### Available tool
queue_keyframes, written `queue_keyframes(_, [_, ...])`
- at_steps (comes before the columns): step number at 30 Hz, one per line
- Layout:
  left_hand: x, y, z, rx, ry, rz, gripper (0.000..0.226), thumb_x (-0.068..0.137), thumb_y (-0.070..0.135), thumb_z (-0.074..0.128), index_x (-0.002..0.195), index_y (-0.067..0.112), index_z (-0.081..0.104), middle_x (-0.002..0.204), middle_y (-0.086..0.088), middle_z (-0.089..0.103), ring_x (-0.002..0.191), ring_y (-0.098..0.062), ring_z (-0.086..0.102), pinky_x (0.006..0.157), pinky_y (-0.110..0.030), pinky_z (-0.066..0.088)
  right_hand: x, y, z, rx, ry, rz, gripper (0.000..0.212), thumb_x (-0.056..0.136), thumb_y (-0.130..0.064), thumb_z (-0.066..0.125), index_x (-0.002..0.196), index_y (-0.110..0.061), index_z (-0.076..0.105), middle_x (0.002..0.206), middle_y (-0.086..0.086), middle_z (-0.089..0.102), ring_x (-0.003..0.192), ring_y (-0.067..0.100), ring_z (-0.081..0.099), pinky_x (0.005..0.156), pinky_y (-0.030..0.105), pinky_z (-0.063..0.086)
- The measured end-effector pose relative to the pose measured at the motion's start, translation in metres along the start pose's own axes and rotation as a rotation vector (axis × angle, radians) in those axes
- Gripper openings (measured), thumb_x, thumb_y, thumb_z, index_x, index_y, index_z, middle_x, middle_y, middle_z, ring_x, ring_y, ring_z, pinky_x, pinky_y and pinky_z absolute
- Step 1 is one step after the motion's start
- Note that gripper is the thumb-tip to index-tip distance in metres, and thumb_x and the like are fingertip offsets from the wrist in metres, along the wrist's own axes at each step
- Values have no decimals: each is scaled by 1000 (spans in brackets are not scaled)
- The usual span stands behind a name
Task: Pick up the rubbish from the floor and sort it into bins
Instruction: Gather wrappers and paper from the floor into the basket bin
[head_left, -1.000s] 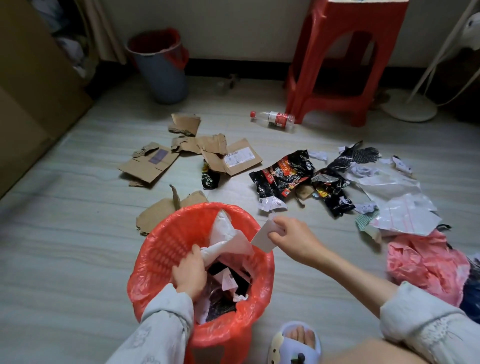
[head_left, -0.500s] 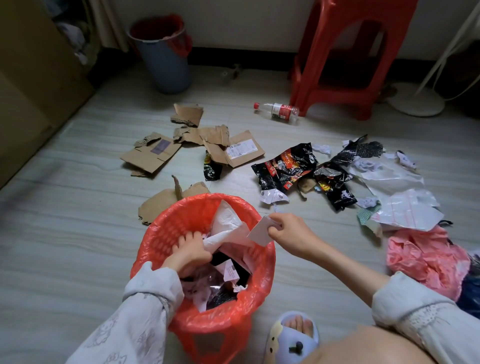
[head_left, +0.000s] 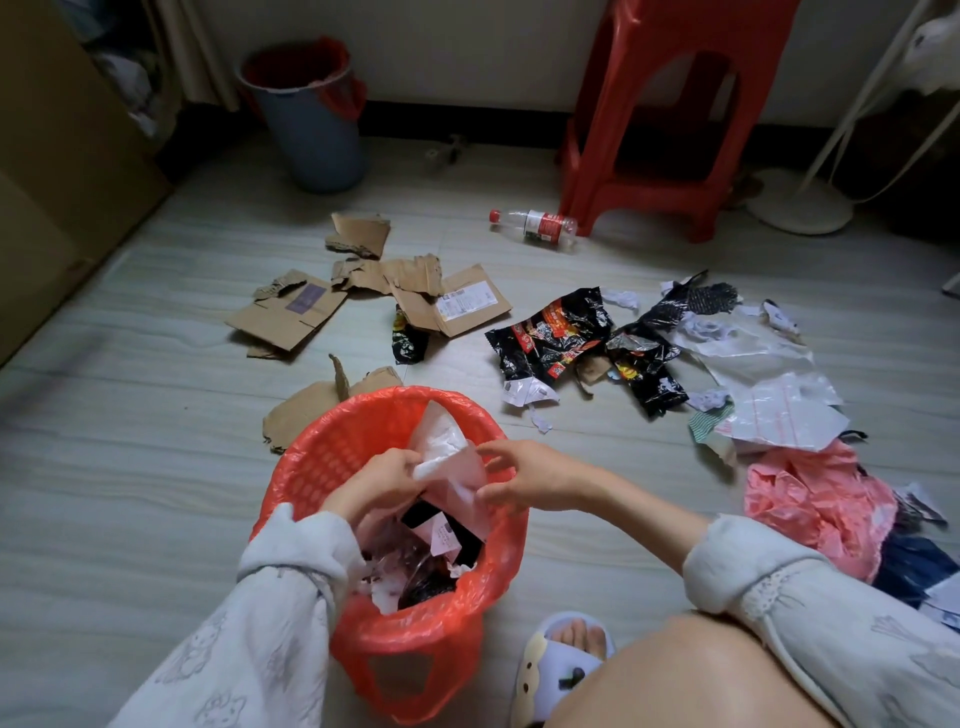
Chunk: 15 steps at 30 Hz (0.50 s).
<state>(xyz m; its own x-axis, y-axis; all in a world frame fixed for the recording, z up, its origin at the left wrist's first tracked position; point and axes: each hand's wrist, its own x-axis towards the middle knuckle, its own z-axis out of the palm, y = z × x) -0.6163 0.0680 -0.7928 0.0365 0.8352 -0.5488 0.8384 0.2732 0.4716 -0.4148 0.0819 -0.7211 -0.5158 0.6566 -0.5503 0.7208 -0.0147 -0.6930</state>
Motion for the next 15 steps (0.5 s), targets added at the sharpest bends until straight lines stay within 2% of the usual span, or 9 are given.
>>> queue_keyframes(2, [-7, 3, -11, -10, 14, -24, 20, 84, 8, 49, 93, 17, 64, 90, -1, 58, 90, -25, 56, 74, -33, 42, -4, 0, -6, 46, 17, 13, 58, 89, -22, 61, 141, -12, 37, 134, 11, 52, 108, 23, 60, 73, 27, 53])
queue_keyframes(5, [-21, 19, -22, -34, 231, -38, 28, 80, -1, 46, 90, 16, 66, 94, -7, 63, 89, -22, 57, 81, -38, 48, -17, 4, -19, 133, 119, 69, 43, 93, -20, 53, 132, -5, 48, 123, 14, 60, 88, 20, 60, 74, 32, 54])
queue_keyframes(8, [-30, 53, -32, -43, 385, 86, 35, 87, 0, 40, 114, 9, 62, 117, -11, 60, 109, -25, 55, 96, -37, 42, -39, 7, -29, 120, 183, 105, 34, 94, -21, 49, 122, -3, 54, 120, 16, 62, 85, 21, 61, 64, 26, 51])
queue_keyframes(11, [-40, 109, -42, -15, 382, 228, 36, 92, 5, 39, 124, 9, 53, 132, -14, 49, 116, -25, 51, 101, -34, 36, -72, 13, -49, 90, 260, 104, 30, 95, -20, 47, 118, -4, 57, 114, 14, 63, 86, 22, 64, 62, 24, 50])
queue_keyframes(15, [-49, 200, -43, 70, 300, 470, 33, 94, 7, 41, 124, 10, 55, 132, -11, 52, 121, -23, 49, 105, -34, 37, -135, 27, -91, 151, 437, 95, 27, 96, -19, 45, 114, -4, 59, 99, 8, 63, 77, 16, 61, 64, 23, 49])
